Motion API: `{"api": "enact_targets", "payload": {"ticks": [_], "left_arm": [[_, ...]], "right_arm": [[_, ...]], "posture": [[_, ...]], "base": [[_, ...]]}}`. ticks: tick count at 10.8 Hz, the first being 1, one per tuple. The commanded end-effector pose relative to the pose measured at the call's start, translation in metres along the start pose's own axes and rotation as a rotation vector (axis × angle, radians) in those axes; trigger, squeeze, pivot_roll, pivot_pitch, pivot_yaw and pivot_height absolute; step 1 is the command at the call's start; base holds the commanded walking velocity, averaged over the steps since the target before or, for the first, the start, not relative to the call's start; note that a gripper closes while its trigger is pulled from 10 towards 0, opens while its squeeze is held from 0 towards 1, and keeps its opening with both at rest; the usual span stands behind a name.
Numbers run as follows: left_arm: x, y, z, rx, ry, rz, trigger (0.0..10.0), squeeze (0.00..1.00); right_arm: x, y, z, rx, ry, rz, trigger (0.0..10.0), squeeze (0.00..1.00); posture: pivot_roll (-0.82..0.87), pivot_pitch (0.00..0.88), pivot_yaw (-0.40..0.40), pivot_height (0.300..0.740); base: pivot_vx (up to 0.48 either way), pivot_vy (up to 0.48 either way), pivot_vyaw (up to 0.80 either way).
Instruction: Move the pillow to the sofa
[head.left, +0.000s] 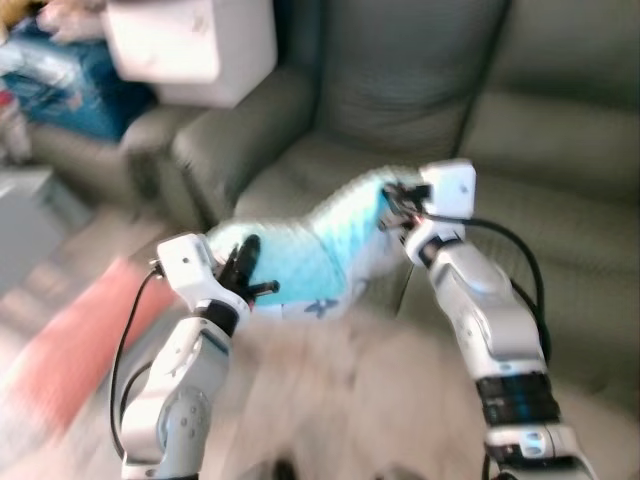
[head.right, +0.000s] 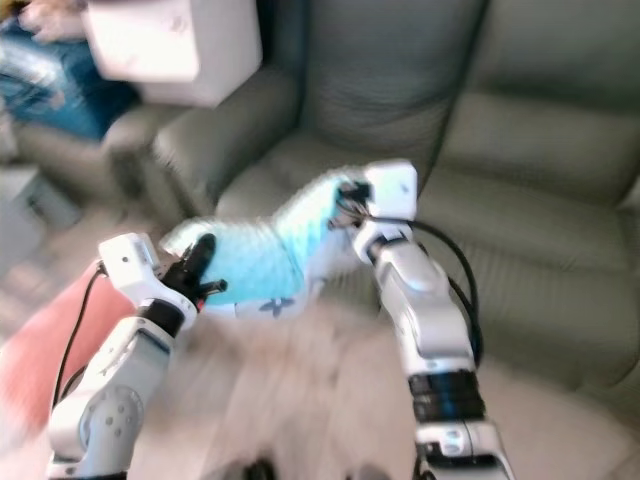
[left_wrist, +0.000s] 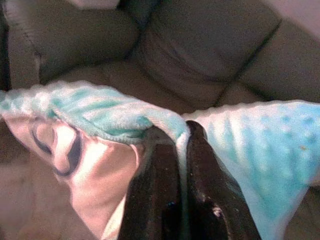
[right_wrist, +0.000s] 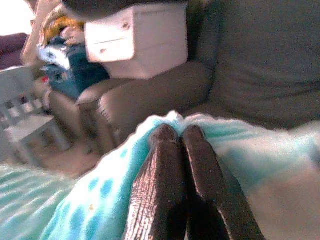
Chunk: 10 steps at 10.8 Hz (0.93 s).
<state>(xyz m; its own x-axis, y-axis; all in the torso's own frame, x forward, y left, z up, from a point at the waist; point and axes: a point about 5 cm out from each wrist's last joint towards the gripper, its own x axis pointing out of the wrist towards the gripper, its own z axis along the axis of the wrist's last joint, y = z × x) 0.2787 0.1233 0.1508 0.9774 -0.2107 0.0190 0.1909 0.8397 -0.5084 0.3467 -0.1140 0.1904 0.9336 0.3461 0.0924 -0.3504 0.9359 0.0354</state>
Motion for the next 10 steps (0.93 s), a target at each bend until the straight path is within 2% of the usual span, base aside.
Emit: {"api": "enact_targets", "payload": {"ticks": [1,6,10], "left_arm": [[-0.0003,-0.0074,0.0006,-0.027,-0.017,-0.026,0.0,0.0],[-0.0004,-0.0043,0.0019,-0.064,-0.039,-0.037,0.0,0.0],[0.001,-0.0046,0.0024,-0.067,-0.043,-0.054,0.0,0.0]], "right_arm": [[0.0002,0.0009,0.0037,0.005,-0.015,0.01,10.0,0.0],[0.0005,0.0004,0.0028,-0.003,-0.006,0.005,10.0,0.0],[0.0024,-0.0021,0.0025,-0.006,0.003,-0.012,10.0,0.0]], "posture": [[-0.28,0.141,0.084,0.74],[-0.29,0.134,0.083,0.74],[-0.29,0.127,0.084,0.74]], "base": [[0.0,0.0,0.0],[0.0,0.0,0.0],[0.0,0.0,-0.77]]}}
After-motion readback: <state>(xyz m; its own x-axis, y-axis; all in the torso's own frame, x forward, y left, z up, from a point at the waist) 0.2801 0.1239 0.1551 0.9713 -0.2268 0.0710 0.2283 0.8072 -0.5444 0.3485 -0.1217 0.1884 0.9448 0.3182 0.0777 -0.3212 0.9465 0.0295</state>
